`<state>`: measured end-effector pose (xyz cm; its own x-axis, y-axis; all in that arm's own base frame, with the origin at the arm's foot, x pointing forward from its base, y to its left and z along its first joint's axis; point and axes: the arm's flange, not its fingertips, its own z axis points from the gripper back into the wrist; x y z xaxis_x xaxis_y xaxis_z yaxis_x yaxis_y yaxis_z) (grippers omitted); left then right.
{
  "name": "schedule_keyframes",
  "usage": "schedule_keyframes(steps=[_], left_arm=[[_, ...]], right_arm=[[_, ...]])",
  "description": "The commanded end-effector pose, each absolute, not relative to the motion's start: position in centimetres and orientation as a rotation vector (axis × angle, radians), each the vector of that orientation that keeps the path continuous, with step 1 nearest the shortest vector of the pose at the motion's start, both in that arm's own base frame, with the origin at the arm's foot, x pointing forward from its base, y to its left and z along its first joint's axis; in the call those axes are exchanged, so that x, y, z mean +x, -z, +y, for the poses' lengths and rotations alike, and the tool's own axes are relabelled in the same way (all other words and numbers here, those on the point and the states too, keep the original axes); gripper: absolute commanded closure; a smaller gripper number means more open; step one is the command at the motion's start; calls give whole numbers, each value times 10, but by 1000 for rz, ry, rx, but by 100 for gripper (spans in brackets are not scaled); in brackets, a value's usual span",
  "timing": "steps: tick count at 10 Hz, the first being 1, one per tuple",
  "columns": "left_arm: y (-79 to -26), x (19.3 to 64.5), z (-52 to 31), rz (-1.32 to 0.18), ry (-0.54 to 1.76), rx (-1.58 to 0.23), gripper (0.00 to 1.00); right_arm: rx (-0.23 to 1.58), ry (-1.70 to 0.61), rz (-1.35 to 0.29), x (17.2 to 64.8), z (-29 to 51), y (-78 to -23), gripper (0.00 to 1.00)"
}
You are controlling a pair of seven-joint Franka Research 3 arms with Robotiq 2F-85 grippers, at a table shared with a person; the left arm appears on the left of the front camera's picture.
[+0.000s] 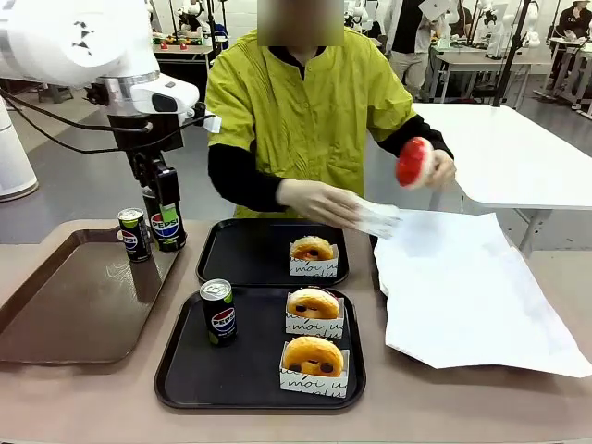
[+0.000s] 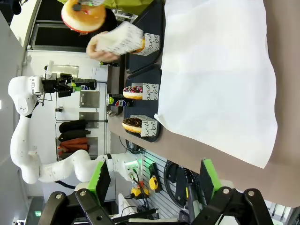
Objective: Set up donuts and drinks on trays.
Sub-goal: Pick up one Pepsi coke from the Handle tray and place it on the Flat Tray without a Pepsi coke.
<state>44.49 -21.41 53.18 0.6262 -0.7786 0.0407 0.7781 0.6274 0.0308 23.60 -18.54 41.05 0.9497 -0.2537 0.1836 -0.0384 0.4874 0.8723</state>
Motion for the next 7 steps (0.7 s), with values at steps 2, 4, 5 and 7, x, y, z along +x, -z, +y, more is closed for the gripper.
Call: schedule_keyframes(steps=[2, 4, 5, 7], left_arm=[[-554, 408, -187, 18, 972, -22, 41], [-587, 351, -132, -62, 1065, -64, 41], [-593, 322, -114, -118, 1054, -57, 41], [-590, 313, -113, -131, 1011, -68, 41]], right_arm=[[1077, 119, -332, 238, -185, -409, 0], [1077, 119, -332, 238, -185, -409, 0], [1077, 119, -332, 238, -185, -409, 0], [1077, 119, -332, 238, -185, -409, 0]])
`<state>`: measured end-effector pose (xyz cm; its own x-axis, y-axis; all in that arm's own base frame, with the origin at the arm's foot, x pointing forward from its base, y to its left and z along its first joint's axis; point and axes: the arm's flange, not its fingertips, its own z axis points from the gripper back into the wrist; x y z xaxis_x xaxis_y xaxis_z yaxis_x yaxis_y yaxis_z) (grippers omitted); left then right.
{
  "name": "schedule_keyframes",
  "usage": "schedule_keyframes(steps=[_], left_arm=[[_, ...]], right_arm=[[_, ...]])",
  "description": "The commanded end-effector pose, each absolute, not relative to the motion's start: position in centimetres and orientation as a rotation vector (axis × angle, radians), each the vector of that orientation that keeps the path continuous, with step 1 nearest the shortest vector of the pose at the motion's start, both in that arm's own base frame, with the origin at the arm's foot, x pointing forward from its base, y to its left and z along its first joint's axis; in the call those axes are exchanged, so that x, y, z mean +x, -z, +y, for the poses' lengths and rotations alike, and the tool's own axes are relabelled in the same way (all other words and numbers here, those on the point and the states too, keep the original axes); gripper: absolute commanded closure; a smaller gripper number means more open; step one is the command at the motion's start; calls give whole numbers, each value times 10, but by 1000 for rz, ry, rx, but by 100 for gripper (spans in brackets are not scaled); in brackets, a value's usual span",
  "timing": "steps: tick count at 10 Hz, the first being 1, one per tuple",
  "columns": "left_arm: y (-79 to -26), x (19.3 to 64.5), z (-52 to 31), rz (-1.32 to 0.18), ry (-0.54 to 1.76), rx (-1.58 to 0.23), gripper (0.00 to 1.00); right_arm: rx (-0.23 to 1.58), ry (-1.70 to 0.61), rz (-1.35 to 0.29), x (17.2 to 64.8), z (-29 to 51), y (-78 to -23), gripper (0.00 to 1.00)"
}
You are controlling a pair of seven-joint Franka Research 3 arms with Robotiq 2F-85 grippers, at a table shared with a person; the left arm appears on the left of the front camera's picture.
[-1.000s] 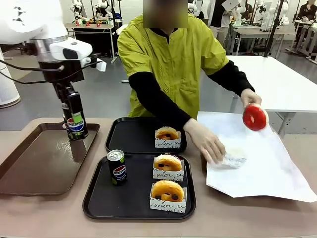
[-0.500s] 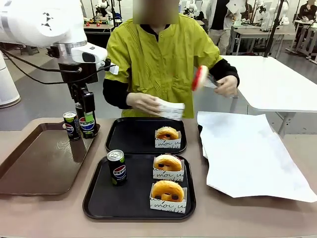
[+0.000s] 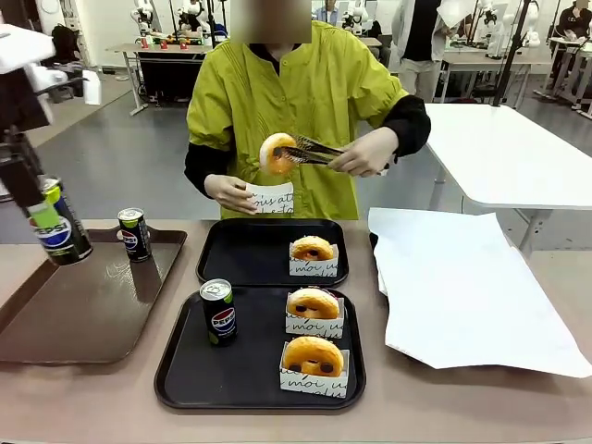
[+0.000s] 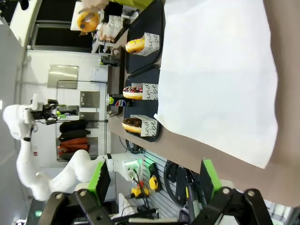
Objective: Set up donuts and drinks on trays.
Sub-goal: Pick up one Pepsi coke from the Handle tray and place it on the Flat Tray without a Pepsi coke.
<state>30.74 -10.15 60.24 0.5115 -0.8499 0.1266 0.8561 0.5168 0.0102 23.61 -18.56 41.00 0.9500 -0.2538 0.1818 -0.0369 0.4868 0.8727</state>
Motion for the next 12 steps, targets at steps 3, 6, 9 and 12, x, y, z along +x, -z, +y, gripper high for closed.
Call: schedule_keyframes(steps=[3, 6, 9, 12], left_arm=[[-602, 307, -101, -121, 1027, -56, 41], [-602, 307, -101, -121, 1027, -56, 41], [-602, 307, -101, -121, 1027, -56, 41], [-598, 307, -102, -121, 1024, -62, 41]], right_arm=[[1077, 119, -332, 238, -185, -409, 0], [1077, 119, -332, 238, -185, -409, 0], [1077, 119, -332, 238, -185, -409, 0], [1077, 119, -332, 238, -185, -409, 0]])
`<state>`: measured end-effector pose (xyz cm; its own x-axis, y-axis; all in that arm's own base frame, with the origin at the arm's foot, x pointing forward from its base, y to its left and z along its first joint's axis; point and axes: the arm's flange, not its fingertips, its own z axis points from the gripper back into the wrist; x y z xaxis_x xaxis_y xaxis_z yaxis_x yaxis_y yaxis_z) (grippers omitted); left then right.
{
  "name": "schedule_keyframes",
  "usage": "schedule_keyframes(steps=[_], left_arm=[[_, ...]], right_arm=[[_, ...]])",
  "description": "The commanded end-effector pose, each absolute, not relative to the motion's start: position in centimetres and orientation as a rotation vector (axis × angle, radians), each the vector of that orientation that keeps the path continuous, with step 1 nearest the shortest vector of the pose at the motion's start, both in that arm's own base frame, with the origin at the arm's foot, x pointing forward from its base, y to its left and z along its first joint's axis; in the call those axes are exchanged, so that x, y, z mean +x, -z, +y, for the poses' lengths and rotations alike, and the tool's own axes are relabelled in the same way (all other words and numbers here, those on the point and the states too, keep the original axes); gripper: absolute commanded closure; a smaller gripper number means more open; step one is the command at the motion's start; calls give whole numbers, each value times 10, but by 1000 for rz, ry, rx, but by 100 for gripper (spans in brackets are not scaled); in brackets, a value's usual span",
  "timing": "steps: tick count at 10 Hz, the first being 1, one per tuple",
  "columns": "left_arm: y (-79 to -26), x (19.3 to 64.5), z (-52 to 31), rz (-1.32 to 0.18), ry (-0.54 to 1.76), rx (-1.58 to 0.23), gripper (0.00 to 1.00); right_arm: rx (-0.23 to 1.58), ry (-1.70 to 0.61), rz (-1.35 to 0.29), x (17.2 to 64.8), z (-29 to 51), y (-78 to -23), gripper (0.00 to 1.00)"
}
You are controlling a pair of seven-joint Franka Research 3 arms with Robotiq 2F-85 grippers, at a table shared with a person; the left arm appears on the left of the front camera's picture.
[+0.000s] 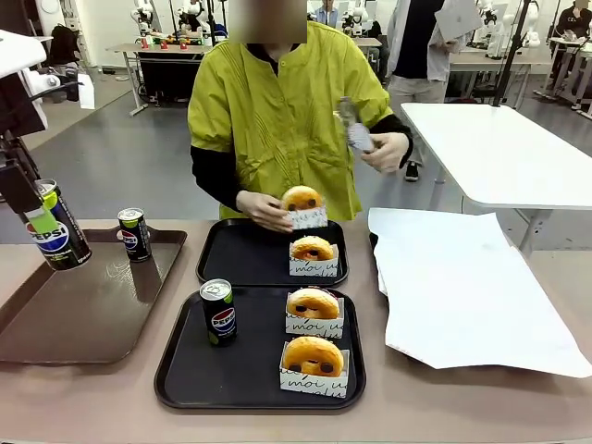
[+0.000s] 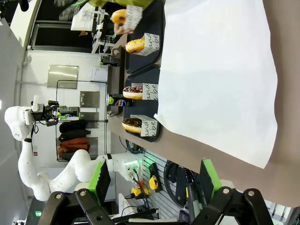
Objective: Set up donuts and drinks on trays.
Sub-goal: Pick up one Pepsi coke from the Handle tray and place it on the Flat Tray without a Pepsi coke.
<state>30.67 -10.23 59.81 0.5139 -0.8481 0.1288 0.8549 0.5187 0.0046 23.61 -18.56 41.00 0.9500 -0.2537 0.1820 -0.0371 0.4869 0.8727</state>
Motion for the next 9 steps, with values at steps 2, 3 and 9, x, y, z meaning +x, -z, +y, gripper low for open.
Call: schedule_keyframes(steps=[2, 3, 9], left_arm=[[-588, 343, -129, -153, 1012, -74, 41], [-583, 371, -148, -164, 980, -73, 41], [-542, 497, -282, -146, 912, 175, 41]], right_arm=[[1077, 119, -332, 238, -185, -409, 0], [1077, 119, -332, 238, -185, -409, 0], [1077, 119, -332, 238, -185, -409, 0]])
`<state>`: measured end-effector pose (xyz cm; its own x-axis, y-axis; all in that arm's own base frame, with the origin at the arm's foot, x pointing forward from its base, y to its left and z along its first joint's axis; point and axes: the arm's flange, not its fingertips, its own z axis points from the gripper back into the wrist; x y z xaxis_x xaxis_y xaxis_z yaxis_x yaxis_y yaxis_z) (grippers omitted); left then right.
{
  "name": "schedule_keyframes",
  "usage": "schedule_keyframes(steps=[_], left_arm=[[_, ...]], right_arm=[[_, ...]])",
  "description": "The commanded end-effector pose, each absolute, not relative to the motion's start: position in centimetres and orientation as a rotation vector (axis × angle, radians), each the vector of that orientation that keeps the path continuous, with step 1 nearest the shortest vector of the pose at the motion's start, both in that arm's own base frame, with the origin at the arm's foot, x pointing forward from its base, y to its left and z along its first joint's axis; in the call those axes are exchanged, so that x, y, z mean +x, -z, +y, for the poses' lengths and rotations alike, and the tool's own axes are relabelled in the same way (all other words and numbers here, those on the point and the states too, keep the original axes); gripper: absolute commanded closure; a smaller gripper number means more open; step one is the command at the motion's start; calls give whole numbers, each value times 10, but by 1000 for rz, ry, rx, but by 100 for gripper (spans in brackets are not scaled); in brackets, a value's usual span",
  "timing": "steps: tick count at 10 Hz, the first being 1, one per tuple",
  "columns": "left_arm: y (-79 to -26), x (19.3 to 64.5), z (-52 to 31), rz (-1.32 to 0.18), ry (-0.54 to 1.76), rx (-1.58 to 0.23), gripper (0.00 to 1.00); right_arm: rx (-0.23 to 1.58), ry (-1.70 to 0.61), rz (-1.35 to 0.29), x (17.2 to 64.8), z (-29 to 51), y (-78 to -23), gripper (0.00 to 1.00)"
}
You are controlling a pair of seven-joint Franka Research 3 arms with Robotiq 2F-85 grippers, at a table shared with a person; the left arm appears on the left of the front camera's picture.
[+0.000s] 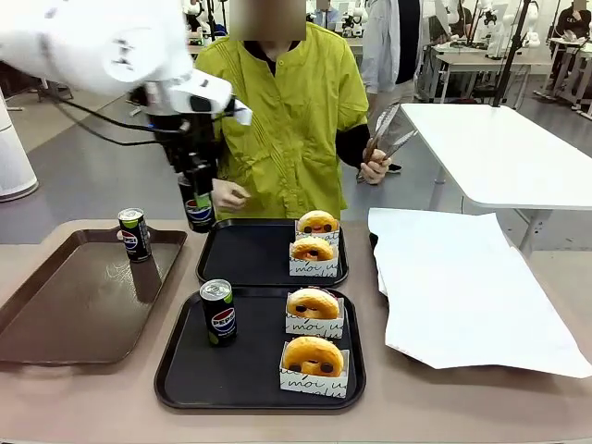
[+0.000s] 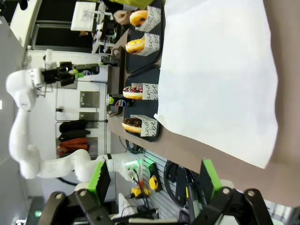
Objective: Set up donuts and drinks on trays.
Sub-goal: Pick up one Pepsi coke from the Handle tray and place it on the Flat Tray without a Pepsi coke.
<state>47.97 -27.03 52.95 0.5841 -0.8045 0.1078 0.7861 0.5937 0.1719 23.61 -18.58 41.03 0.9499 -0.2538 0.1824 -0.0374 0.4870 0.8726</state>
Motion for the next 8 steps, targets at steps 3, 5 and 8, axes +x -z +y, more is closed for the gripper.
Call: schedule_keyframes(steps=[3, 5, 8], left_arm=[[-507, 522, -319, -143, 923, 181, 41], [-479, 531, -324, -147, 937, 120, 41], [-467, 532, -324, -120, 945, 135, 41]], right_arm=[[1077, 119, -332, 238, -185, -409, 0], [1077, 119, -332, 238, -185, -409, 0], [1077, 119, -332, 238, -185, -409, 0]])
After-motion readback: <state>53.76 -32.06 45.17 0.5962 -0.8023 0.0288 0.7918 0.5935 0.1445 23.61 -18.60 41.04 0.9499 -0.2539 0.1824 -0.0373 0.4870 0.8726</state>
